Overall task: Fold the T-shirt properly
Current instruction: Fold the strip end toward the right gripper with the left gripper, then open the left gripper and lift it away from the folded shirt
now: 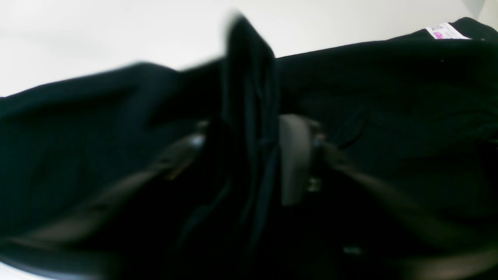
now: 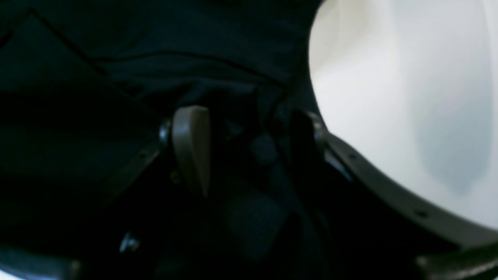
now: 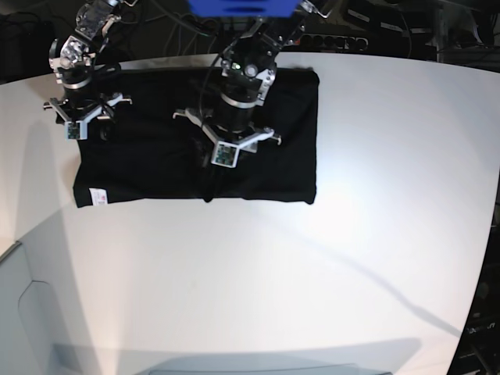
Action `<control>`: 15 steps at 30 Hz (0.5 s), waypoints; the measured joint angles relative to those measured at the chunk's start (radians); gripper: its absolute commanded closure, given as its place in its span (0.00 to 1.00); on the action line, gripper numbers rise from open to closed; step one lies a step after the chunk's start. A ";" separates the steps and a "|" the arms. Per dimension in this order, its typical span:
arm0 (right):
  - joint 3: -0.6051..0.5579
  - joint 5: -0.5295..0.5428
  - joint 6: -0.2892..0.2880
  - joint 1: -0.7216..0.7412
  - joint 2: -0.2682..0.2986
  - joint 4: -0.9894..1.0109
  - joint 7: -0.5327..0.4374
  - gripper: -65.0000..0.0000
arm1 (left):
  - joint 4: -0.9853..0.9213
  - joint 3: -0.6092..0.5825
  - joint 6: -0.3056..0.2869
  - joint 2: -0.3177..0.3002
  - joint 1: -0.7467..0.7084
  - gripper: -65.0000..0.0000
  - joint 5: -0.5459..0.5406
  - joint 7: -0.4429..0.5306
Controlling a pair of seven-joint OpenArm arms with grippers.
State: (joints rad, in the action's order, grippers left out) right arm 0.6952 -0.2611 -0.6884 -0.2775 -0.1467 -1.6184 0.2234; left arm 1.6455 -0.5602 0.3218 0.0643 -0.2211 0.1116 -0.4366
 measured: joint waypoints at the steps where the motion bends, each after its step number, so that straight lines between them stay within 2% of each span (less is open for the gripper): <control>1: 0.000 0.000 0.000 0.000 0.000 0.000 0.000 0.50 | 0.000 0.000 0.000 0.000 0.000 0.39 0.000 0.000; 3: 0.000 0.000 0.000 0.000 0.000 0.000 0.000 0.50 | 0.004 0.000 -0.002 0.000 -0.001 0.28 0.000 0.000; 9: 0.000 0.000 0.000 0.000 0.000 0.000 0.000 0.50 | 0.133 0.000 -0.003 -0.005 -0.018 0.26 -0.004 0.003; 12: 0.000 0.000 0.000 0.000 0.000 0.000 0.000 0.50 | 0.235 0.002 -0.003 -0.057 -0.036 0.26 -0.019 0.010; 15: 0.000 0.000 0.000 0.000 0.000 0.000 0.000 0.50 | 0.301 0.041 -0.010 -0.148 -0.070 0.26 -0.111 0.006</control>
State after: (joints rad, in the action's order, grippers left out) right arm 0.6952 -0.2611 -0.6884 -0.2775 -0.1467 -1.6184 0.2234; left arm 1.9461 -0.5190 0.3122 -0.0834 -0.2913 0.0002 -0.4309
